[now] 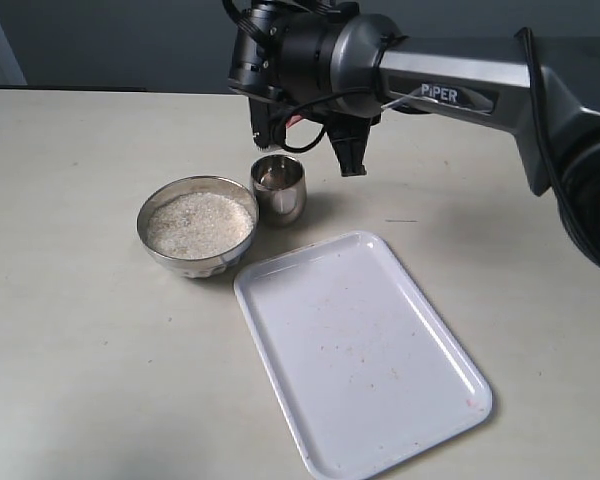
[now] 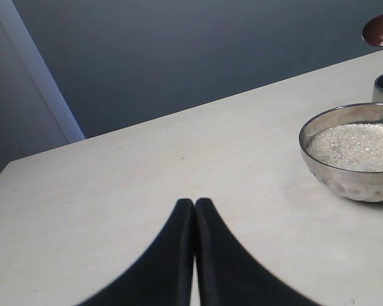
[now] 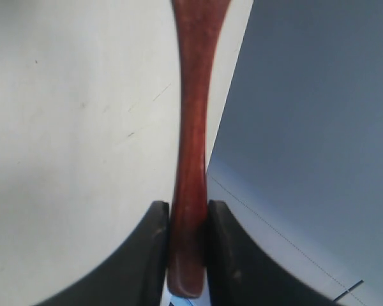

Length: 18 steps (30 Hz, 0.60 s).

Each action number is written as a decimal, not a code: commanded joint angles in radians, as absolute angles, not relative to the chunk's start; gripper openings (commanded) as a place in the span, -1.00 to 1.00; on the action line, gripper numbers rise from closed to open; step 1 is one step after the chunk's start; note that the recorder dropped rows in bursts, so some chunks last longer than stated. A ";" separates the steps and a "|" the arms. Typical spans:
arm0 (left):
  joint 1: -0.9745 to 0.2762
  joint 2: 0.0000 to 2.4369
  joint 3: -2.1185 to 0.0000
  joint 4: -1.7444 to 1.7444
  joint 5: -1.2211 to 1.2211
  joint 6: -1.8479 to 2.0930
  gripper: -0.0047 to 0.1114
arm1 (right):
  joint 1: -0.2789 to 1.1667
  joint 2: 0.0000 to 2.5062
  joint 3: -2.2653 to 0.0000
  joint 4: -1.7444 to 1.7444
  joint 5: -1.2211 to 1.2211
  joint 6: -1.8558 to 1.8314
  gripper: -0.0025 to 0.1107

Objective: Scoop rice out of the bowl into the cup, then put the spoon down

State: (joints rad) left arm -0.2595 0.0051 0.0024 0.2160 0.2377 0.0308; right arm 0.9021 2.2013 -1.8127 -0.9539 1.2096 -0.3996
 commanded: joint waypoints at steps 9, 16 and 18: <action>-0.270 0.000 0.000 0.214 0.235 0.026 -0.91 | 0.900 2.191 -1.817 -0.955 1.221 -0.364 -0.97; -0.270 0.000 0.000 0.214 0.235 0.026 -0.91 | 0.898 2.191 -1.817 -0.934 1.221 -0.362 -0.97; -0.270 0.000 0.000 0.214 0.235 0.026 -0.91 | 0.898 2.191 -1.817 -0.937 1.221 -0.362 -0.97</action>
